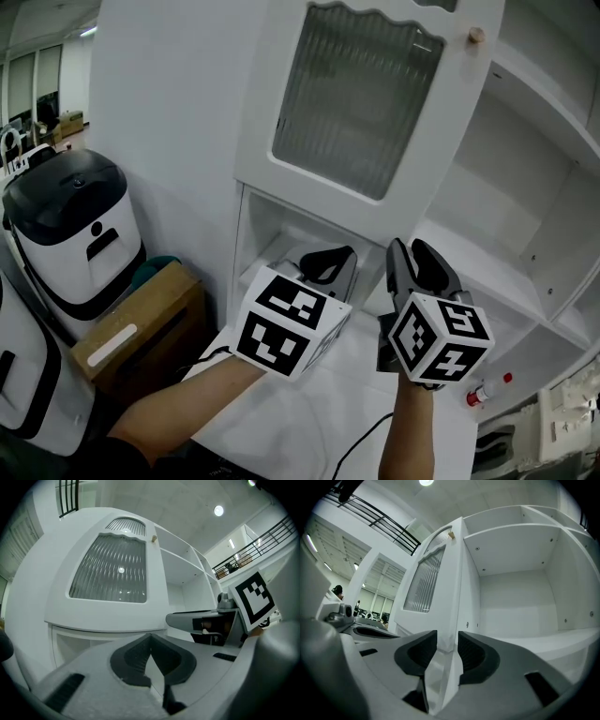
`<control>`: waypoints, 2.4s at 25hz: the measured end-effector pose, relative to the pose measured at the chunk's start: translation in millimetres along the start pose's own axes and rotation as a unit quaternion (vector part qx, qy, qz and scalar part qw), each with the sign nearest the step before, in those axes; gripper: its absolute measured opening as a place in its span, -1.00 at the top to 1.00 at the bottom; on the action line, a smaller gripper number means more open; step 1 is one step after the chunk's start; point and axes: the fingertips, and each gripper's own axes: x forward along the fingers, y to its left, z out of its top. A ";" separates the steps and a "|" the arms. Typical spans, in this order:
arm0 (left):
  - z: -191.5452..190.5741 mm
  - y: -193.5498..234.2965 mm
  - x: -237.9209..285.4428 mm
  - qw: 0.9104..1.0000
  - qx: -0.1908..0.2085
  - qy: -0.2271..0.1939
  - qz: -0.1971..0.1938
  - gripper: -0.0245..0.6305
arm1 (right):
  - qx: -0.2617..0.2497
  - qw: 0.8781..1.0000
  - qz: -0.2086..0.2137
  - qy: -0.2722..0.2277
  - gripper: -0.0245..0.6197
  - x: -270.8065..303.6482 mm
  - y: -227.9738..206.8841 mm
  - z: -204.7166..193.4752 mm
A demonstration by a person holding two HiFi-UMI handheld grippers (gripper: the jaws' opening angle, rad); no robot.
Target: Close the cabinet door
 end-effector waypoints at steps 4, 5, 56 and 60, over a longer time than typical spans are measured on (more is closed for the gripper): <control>-7.6 2.0 -8.8 1.000 -0.009 0.007 0.008 0.89 | -0.003 1.000 -0.006 0.004 0.54 -8.5 1.5 -4.1; -11.0 2.0 -10.3 1.000 -0.012 0.010 0.009 0.89 | -0.003 1.000 -0.007 0.004 0.56 -11.0 2.3 -5.1; -33.1 49.9 -205.8 0.997 -0.011 0.031 -0.073 0.89 | 0.009 0.998 -0.032 0.054 0.86 -92.6 249.3 -30.8; -34.7 52.0 -212.4 0.996 -0.012 0.032 -0.078 0.89 | 0.007 0.998 -0.040 0.057 0.86 -96.6 255.4 -30.8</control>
